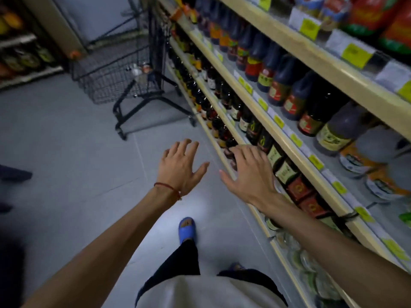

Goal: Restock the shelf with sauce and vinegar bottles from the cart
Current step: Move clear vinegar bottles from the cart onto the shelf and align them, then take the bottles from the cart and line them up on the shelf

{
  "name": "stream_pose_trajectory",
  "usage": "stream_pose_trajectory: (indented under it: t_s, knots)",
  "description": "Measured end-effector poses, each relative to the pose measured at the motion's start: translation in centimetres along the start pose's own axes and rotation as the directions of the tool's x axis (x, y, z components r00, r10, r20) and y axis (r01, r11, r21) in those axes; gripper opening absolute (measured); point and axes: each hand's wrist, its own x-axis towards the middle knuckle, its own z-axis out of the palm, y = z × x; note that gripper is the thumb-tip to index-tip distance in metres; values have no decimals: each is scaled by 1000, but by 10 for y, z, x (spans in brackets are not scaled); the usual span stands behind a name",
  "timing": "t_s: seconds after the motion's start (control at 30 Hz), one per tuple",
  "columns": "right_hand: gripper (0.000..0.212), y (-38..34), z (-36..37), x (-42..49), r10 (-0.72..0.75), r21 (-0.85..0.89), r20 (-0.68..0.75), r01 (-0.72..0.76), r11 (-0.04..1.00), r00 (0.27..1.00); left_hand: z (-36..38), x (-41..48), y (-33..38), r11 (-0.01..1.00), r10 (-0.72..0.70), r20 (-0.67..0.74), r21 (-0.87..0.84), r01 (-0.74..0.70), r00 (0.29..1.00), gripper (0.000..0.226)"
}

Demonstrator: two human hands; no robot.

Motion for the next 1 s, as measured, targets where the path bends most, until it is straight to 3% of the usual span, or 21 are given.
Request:
stream_pose_trajectory:
  t_s: [0.33,0.67,1.0]
  knots:
    - [66,-95,69,137,-209,-83,125,220,972,970,19,41,-143,979,-198,17,-41,199,980,70]
    - [67,-184,143,284,-200,-104,152,217,971,968,28,122,-300,972,-234,85,-10,236,968,69]
    - [69,-214,195,436,-245,-130,161,267,955,956,45,236,-404,965,-262,88,0,263,961,72]
